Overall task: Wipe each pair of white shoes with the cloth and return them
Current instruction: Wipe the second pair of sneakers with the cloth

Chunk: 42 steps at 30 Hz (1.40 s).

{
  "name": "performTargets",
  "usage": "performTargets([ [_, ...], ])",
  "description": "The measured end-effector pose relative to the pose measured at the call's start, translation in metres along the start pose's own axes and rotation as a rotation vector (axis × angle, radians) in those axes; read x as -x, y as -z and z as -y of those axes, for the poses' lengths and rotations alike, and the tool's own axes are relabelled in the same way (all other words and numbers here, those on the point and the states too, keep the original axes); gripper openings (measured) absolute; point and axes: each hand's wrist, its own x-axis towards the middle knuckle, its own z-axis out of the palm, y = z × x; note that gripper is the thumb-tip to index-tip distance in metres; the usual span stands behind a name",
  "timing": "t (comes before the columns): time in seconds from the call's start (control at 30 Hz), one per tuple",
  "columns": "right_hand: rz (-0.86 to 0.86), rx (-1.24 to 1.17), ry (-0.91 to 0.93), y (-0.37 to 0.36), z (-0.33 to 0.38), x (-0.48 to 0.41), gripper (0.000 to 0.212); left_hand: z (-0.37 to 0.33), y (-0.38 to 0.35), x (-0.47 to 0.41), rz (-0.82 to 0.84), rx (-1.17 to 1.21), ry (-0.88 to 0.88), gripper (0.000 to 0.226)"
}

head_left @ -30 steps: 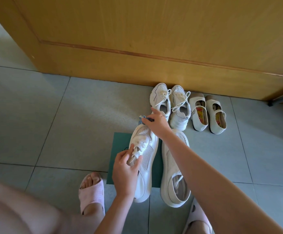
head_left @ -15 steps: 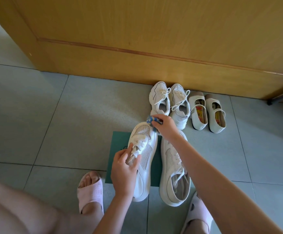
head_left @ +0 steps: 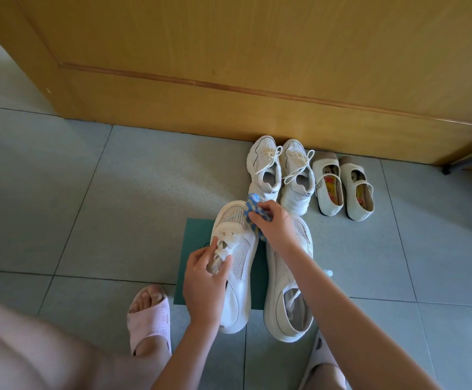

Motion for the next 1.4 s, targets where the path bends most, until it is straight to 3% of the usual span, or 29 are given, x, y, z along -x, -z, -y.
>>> performTargets([
  [0.13,-0.015,0.007,0.092,-0.006,0.019,-0.007,0.031,0.0,-0.001,-0.001,-0.02,0.01,0.014,0.037],
  [0.3,0.0,0.113,0.115,-0.002,0.04,-0.031,0.025,0.0,-0.001,0.0,-0.034,-0.005,-0.015,0.033],
  [0.43,0.161,0.293,0.07,-0.015,0.05,-0.051,0.019,-0.001,-0.001,0.0,-0.037,0.0,-0.017,0.032],
  [0.63,0.286,0.425,0.149,-0.015,0.051,-0.052,0.037,0.0,-0.003,0.001,-0.044,0.0,-0.014,0.033],
  [0.8,0.214,0.276,0.186,-0.01,0.036,-0.037,0.023,0.001,-0.002,0.001,-0.056,0.012,-0.007,0.033],
  [0.9,0.109,0.267,0.243,-0.008,0.023,-0.02,0.025,0.0,-0.002,0.0,-0.049,0.005,0.002,0.034],
  [1.13,-0.121,0.087,0.17,-0.021,0.002,0.03,0.028,0.001,0.0,-0.002,0.008,0.04,0.039,0.04],
  [1.4,-0.153,0.087,0.103,-0.028,-0.009,0.072,0.025,-0.003,0.003,-0.001,0.01,0.077,0.003,0.042],
])
